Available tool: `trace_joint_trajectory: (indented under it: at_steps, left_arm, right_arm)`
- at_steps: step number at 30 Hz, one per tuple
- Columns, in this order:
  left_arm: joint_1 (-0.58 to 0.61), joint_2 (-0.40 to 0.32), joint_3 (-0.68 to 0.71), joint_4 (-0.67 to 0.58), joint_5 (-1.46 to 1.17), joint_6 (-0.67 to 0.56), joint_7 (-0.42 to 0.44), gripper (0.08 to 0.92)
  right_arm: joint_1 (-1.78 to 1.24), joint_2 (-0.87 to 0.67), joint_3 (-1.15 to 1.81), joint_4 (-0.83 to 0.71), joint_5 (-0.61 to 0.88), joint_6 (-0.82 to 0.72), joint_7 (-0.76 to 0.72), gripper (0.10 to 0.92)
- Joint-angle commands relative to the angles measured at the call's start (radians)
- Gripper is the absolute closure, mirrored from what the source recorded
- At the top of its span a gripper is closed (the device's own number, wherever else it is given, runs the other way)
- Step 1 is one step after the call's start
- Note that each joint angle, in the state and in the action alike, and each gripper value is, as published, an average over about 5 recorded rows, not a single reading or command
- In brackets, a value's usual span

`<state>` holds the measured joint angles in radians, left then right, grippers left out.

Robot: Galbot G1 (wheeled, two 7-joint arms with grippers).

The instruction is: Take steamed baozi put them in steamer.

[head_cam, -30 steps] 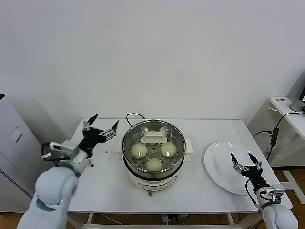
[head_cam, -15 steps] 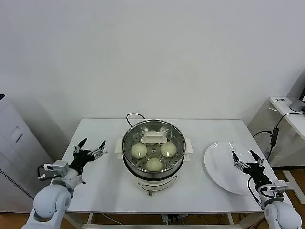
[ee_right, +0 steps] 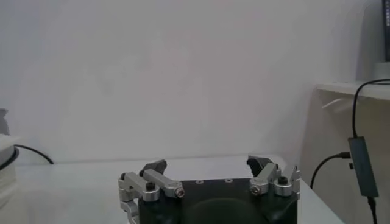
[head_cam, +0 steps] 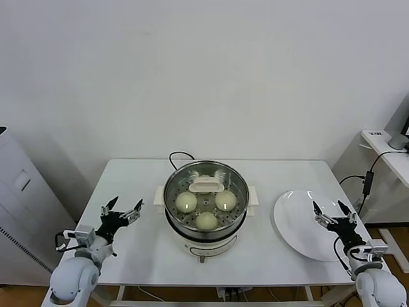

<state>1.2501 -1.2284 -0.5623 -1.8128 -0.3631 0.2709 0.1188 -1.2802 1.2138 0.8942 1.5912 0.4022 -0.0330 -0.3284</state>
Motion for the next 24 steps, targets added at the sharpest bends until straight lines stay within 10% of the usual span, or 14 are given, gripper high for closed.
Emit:
trace_joint_trajectory:
  at_steps: [1, 24]
  left_arm:
    - [0.016, 0.001, -0.005, 0.025, -0.009, -0.017, 0.002, 0.177]
    - [0.008, -0.007, -0.034, 0.033, -0.013, -0.008, -0.008, 0.177]
  right_arm:
    - [-0.006, -0.002, 0.002, 0.010, 0.004, -0.016, 0.014, 0.203]
    - [-0.019, -0.004, 0.009, 0.010, -0.026, -0.046, -0.003, 0.203]
